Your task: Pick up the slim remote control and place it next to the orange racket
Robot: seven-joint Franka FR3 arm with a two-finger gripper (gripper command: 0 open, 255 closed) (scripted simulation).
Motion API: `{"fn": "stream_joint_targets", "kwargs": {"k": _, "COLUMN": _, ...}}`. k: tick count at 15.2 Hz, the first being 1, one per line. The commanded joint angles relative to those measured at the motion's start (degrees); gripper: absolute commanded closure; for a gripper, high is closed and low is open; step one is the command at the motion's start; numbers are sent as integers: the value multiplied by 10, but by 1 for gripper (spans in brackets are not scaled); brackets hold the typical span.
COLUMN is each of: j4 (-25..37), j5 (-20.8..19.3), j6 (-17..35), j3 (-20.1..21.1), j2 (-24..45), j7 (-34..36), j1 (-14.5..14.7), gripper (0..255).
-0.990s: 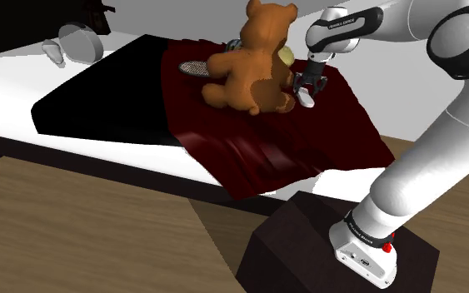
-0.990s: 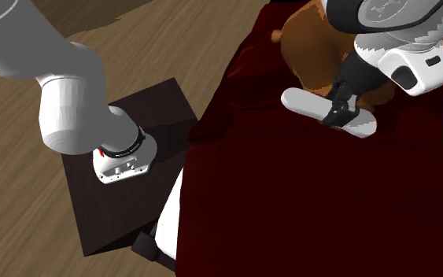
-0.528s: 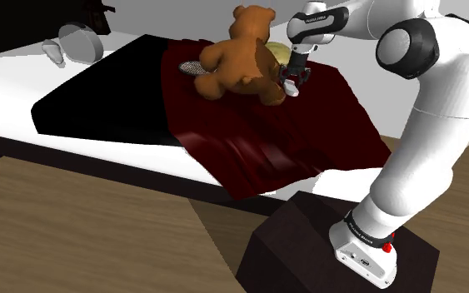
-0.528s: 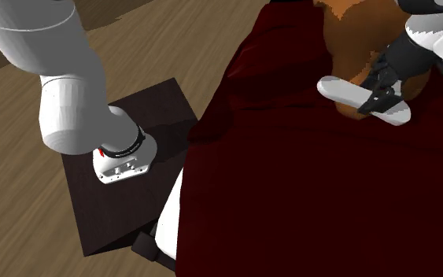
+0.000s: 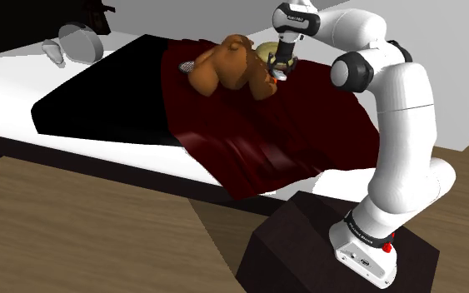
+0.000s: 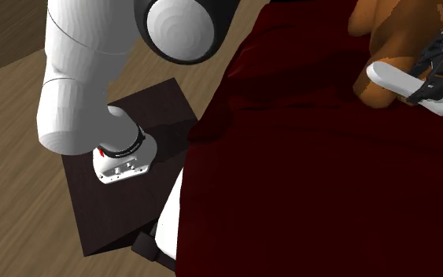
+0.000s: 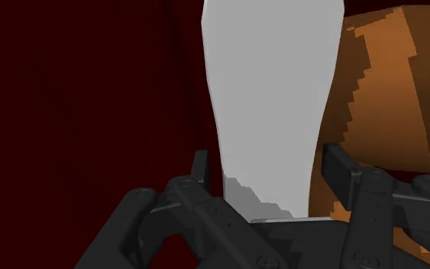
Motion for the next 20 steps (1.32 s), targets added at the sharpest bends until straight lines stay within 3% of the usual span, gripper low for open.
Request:
{"fn": "stream_joint_targets", "kwargs": {"k": 1, "j4": 43, "j5": 7, "j6": -18, "j3": 8, "j2": 42, "j7": 4, "j1": -1, "gripper": 255}}
{"fn": "stream_joint_targets", "kwargs": {"k": 20, "j4": -103, "j5": 1, "j6": 128, "j3": 22, "j2": 42, "j7": 2, "j1": 3, "gripper": 255}}
